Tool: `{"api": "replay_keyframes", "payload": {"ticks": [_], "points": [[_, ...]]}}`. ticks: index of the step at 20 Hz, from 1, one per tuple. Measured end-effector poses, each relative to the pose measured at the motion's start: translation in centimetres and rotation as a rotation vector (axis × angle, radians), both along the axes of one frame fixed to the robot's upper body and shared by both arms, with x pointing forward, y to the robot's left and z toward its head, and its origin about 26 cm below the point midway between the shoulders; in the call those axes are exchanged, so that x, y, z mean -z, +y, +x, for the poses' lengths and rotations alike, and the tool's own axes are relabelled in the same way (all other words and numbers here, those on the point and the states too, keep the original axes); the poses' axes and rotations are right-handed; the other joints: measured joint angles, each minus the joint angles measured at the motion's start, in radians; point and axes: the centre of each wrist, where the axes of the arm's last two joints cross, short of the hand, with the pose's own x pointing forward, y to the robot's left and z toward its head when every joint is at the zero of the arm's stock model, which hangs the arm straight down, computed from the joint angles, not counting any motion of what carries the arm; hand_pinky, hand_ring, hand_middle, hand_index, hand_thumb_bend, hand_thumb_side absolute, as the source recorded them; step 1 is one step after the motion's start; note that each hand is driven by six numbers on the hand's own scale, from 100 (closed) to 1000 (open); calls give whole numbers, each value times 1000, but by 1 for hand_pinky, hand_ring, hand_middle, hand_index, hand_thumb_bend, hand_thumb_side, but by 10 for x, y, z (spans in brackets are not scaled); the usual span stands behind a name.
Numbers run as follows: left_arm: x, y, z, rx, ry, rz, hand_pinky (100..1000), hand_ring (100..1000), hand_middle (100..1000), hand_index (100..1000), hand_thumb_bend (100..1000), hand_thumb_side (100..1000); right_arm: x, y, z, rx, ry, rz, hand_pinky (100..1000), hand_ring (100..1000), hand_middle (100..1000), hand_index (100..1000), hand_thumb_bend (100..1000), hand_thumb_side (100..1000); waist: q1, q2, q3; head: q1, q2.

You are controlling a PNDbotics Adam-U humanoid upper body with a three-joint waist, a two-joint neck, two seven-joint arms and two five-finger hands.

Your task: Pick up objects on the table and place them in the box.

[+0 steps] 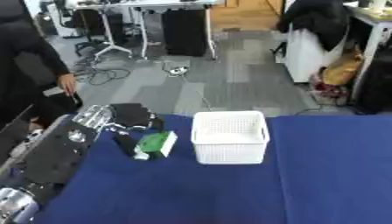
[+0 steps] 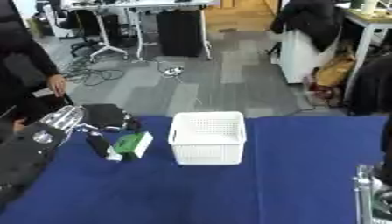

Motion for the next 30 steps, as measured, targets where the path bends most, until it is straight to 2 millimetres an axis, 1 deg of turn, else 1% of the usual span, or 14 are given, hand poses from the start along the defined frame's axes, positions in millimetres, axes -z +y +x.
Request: {"api": "replay_keyframes", "payload": {"ticks": [4,11,13,16,21,24,30], "points": [[-15,-14,5,24,-30,-3,100,100,100,266,206,921,0,0,0,1,2,4,100,100,100,410,179,1000,0,0,-10,0,-5],[-29,-39,15,74,-91,-11,100,100,100,259,209,930,0,3,-1,-7,-2,12,100,100,100,411,175,1000,5,2,-32,0,-40],[-34,-49,19,97,-124,-15,100,100,100,247,215,936,0,4,-1,-13,-2,17,100,100,100,411,175,1000,5,5,-38,1,-49],[-35,-65,24,125,-160,-11,100,100,100,245,213,937,0,6,-1,-17,-4,23,100,105,100,411,173,1000,6,8,-49,3,-62],[-37,-94,33,161,-238,35,100,100,100,242,212,936,0,11,-2,-41,-5,39,100,115,100,412,171,1000,6,17,-75,29,-74],[-30,-98,36,140,-277,67,100,100,100,243,208,933,0,14,-3,-56,-9,49,100,125,100,412,169,1000,9,23,-87,46,-80],[-18,-93,38,65,-361,130,100,100,100,247,199,927,0,20,-4,-83,-15,59,100,131,100,413,168,1000,15,33,-109,63,-92]]}}
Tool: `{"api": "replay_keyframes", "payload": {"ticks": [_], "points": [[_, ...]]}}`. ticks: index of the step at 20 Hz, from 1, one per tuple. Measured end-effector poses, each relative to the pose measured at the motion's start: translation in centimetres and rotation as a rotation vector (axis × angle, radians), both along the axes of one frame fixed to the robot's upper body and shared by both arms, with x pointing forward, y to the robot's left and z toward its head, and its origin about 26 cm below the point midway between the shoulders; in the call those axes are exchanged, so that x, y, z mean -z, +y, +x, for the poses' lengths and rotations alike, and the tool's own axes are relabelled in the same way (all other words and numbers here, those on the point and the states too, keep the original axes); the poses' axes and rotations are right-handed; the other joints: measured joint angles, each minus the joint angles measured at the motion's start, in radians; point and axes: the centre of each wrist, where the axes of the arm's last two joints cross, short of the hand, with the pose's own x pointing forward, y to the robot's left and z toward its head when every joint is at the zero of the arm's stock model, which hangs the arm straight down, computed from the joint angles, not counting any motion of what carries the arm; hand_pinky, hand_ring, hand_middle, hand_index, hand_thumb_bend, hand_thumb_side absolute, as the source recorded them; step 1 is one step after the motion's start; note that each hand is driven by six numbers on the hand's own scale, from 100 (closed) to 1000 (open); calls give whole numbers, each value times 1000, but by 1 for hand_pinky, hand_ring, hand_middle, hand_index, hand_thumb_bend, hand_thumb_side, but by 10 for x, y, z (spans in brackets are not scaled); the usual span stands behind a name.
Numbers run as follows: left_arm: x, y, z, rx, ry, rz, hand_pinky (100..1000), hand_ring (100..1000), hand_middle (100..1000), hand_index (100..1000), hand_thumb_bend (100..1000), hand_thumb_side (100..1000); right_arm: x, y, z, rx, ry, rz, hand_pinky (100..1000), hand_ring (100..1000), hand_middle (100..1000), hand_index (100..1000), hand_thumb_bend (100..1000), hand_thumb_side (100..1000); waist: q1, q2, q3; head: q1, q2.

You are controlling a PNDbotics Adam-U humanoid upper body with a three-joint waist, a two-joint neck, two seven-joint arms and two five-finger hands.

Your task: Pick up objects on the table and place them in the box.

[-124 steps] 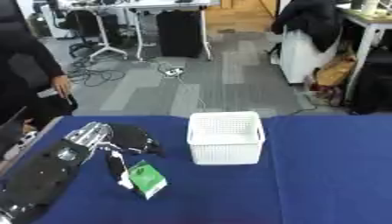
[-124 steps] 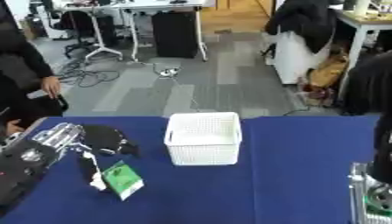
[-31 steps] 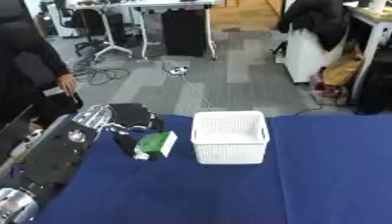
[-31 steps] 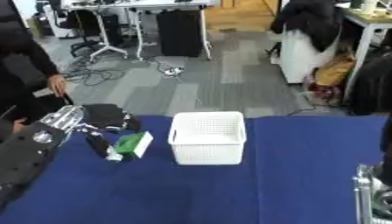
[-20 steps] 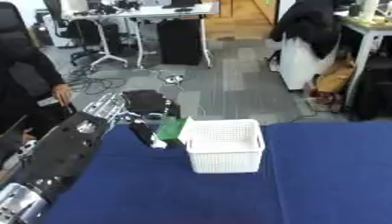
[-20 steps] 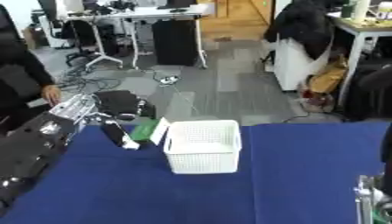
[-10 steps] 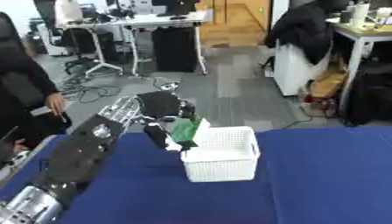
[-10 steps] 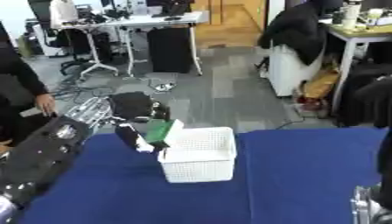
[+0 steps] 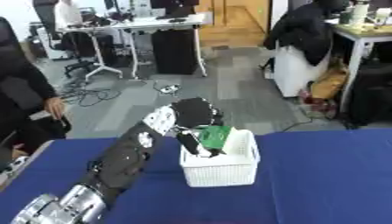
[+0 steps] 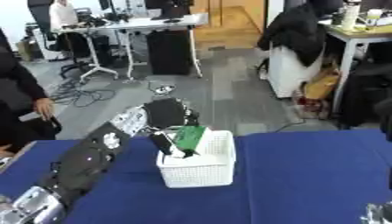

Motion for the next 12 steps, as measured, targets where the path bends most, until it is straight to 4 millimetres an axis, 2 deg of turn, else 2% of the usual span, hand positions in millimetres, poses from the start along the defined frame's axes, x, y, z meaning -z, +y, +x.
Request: {"api": "replay_keyframes", "payload": {"ticks": [2,3,4,5,6,8,12], "points": [[3,3,0,-25,-30,13,100,100,105,276,187,919,0,1,0,-8,-3,1,100,135,100,413,167,1000,3,1,-3,5,-5],[4,5,0,-38,-45,17,194,120,195,354,137,883,0,2,-1,-11,-3,4,100,135,100,413,167,1000,4,2,-6,8,-8],[6,4,1,-51,-59,17,535,482,519,677,147,1000,0,2,-1,-15,-4,6,100,135,100,413,167,1000,4,4,-7,9,-10],[7,5,1,-73,-70,17,831,782,792,860,179,1000,0,2,-1,-15,-4,6,100,134,100,413,167,1000,5,4,-7,9,-12],[10,7,2,-113,-74,23,1000,964,966,953,223,1000,0,2,-1,-16,-4,6,100,135,100,413,167,1000,5,4,-7,9,-15],[16,11,1,-200,-63,49,1000,1000,1000,1000,254,1000,0,2,-1,-16,-4,6,100,136,100,413,166,1000,5,4,-7,9,-18],[20,7,2,-269,-24,62,1000,1000,1000,1000,289,1000,0,2,-1,-16,-5,6,100,131,100,413,167,1000,5,4,-3,9,-18]]}}
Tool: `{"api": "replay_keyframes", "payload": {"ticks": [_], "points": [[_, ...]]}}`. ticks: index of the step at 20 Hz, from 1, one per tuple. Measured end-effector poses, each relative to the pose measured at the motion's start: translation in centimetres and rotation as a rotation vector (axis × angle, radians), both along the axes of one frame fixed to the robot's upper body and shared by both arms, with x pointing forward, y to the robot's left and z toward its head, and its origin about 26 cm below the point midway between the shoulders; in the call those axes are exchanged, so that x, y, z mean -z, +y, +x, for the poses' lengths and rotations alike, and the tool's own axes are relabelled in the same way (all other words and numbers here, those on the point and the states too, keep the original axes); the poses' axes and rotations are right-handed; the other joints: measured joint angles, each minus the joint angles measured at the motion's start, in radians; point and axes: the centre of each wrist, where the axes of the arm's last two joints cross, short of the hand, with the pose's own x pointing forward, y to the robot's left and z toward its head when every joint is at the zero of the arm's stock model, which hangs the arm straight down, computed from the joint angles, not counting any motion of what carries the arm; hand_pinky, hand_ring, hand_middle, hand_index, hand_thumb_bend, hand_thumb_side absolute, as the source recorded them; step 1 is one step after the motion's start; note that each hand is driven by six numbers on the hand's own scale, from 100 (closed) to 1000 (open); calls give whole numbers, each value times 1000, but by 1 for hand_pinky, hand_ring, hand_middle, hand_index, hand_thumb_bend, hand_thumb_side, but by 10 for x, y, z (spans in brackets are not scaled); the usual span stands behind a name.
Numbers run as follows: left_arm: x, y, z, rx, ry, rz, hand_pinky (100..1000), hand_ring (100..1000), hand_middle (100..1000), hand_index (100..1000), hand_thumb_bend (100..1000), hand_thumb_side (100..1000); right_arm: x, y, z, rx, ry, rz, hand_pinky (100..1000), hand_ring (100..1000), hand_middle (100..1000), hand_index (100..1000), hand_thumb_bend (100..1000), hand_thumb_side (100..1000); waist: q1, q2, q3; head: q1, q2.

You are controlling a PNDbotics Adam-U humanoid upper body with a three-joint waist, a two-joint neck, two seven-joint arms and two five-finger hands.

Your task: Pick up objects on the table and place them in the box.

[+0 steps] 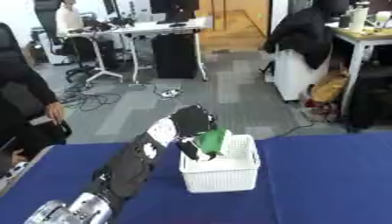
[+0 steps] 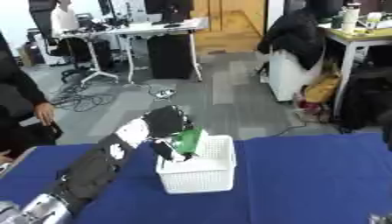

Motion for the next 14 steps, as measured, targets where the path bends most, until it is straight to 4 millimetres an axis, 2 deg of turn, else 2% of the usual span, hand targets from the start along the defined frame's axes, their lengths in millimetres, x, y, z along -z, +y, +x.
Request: {"api": "replay_keyframes", "payload": {"ticks": [5,8,9,10,11,13,14], "points": [[-5,-2,0,8,2,-48,1000,1000,1000,1000,258,1000,0,0,0,1,0,-1,100,127,100,413,168,1000,2,-1,12,-2,-8],[-13,-1,-1,45,-55,-138,1000,999,1000,952,210,1000,0,-1,0,3,1,-2,100,130,100,413,166,1000,5,-6,25,-3,-23],[-13,4,-3,59,-82,-194,862,911,956,905,185,1000,0,-2,0,7,1,-3,100,125,100,413,168,1000,7,-9,33,-9,-33],[-9,11,-7,68,-107,-266,927,940,974,916,191,1000,0,-3,1,13,1,-6,100,127,100,413,168,1000,8,-10,43,-19,-44],[-6,21,-13,69,-131,-341,652,826,896,886,174,1000,0,-5,1,19,2,-9,100,112,100,413,171,1000,9,-11,52,-30,-53],[0,42,-29,74,-182,-511,508,753,832,861,164,1000,0,-8,2,36,3,-21,100,100,100,412,175,1000,8,-11,72,-58,-72],[3,52,-41,83,-206,-595,518,759,836,862,164,1000,0,-10,2,44,5,-29,100,100,100,412,175,1000,7,-12,83,-73,-80]]}}
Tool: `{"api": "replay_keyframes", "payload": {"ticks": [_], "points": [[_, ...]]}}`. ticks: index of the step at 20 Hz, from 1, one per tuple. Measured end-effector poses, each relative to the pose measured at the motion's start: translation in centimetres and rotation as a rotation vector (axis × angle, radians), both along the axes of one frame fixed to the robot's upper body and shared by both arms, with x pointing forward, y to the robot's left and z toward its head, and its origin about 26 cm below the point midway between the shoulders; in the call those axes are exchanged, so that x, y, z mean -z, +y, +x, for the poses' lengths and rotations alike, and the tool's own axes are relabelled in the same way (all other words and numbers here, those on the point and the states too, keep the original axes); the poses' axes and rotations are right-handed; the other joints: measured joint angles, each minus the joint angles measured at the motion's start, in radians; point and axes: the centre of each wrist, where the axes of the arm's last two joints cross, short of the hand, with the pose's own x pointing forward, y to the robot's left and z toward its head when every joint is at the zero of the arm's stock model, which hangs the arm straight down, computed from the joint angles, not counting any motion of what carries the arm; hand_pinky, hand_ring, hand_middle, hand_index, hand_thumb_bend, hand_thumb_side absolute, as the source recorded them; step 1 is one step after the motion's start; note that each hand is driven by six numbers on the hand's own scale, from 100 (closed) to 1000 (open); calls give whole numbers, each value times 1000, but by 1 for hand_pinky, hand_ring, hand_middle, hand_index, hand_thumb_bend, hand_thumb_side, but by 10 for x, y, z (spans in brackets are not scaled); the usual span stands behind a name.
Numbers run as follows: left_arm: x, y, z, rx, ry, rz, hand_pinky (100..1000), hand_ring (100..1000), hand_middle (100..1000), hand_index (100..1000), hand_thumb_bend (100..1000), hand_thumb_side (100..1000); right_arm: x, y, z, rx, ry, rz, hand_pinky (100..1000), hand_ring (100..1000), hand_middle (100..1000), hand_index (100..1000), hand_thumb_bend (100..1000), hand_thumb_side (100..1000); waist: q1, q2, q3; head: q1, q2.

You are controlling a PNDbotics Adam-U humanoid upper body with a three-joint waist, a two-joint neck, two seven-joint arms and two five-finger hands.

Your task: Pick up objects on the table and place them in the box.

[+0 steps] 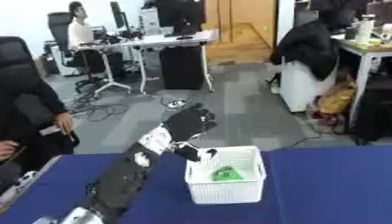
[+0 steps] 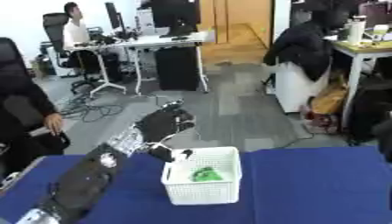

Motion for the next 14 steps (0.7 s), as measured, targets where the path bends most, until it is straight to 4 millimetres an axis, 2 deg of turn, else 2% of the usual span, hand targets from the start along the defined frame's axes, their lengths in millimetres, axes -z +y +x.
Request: {"api": "replay_keyframes", "payload": {"ticks": [1,2,3,4,5,7,10,14], "points": [[2,7,-12,13,-20,-81,393,678,780,840,156,1000,0,-2,0,9,2,-6,100,100,100,411,178,1000,-3,-1,9,-15,-6],[5,11,-25,28,-36,-166,393,678,780,840,156,1000,0,-4,1,21,4,-14,100,100,100,411,178,1000,-8,-2,22,-33,-10],[11,13,-39,40,-40,-253,336,635,752,822,151,1000,0,-7,2,32,6,-19,100,100,100,411,184,1000,-15,-7,37,-49,-15],[16,12,-53,52,-40,-345,355,650,760,826,151,1000,0,-10,2,46,10,-25,100,100,100,411,182,1000,-23,-11,55,-65,-17],[20,9,-66,62,-37,-433,271,558,667,758,143,1000,-1,-13,3,59,13,-32,100,100,100,411,191,1000,-32,-13,69,-80,-22],[17,-4,-88,109,-62,-628,250,516,613,719,135,1000,-1,-20,4,90,22,-45,100,100,100,410,198,1000,-53,-16,105,-119,-31],[-7,-30,-113,221,-138,-860,249,509,607,705,133,1000,-2,-30,6,137,40,-67,100,100,100,410,202,1000,-76,-26,146,-177,-34],[-40,-51,-132,327,-197,-973,268,514,612,695,127,1000,-2,-39,6,166,58,-104,100,100,100,411,215,1000,-77,-27,170,-214,-51]]}}
